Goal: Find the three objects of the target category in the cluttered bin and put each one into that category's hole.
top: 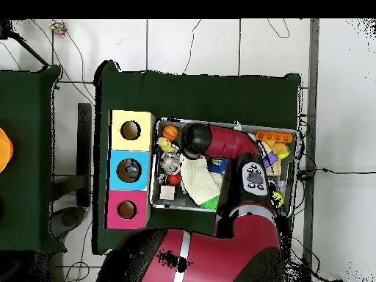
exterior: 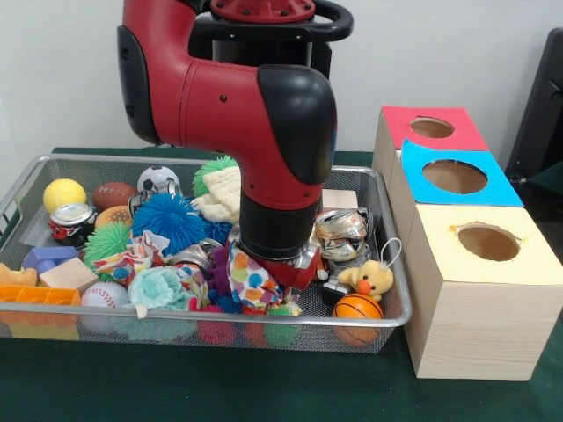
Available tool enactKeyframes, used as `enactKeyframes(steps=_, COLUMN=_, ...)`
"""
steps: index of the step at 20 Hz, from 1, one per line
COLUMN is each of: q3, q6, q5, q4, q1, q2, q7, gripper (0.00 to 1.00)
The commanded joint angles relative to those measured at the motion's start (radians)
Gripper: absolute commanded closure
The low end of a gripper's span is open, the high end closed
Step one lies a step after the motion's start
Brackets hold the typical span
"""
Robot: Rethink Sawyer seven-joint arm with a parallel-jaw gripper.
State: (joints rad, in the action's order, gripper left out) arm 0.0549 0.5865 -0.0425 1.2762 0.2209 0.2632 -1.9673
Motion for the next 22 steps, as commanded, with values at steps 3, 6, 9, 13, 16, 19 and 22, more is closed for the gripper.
enactKeyframes(steps=3, q3=-0.086, q6=0.053, q5=-0.048, q4=0.062, q1=0.05, q2=0.124, q7=0.075, gripper=1.0)
enactKeyframes(steps=6, q3=-0.099, q6=0.117, q5=-0.031, q4=0.076, q1=0.054, q2=0.182, q7=0.081, gripper=1.0)
enactKeyframes(steps=9, q3=-0.099, q6=0.16, q5=-0.029, q4=0.093, q1=0.049, q2=0.245, q7=0.083, gripper=1.0)
enactKeyframes(steps=13, q3=-0.091, q6=0.226, q5=-0.028, q4=0.104, q1=0.039, q2=0.305, q7=0.074, gripper=1.0)
enactKeyframes(steps=16, q3=-0.094, q6=0.255, q5=-0.027, q4=0.1, q1=0.038, q2=0.318, q7=0.067, gripper=1.0)
enactKeyframes(steps=19, q3=-0.108, q6=0.238, q5=-0.03, q4=0.107, q1=0.048, q2=0.308, q7=0.068, gripper=1.0)
enactKeyframes(steps=22, q3=-0.123, q6=0.197, q5=-0.033, q4=0.12, q1=0.066, q2=0.285, q7=0.068, gripper=1.0)
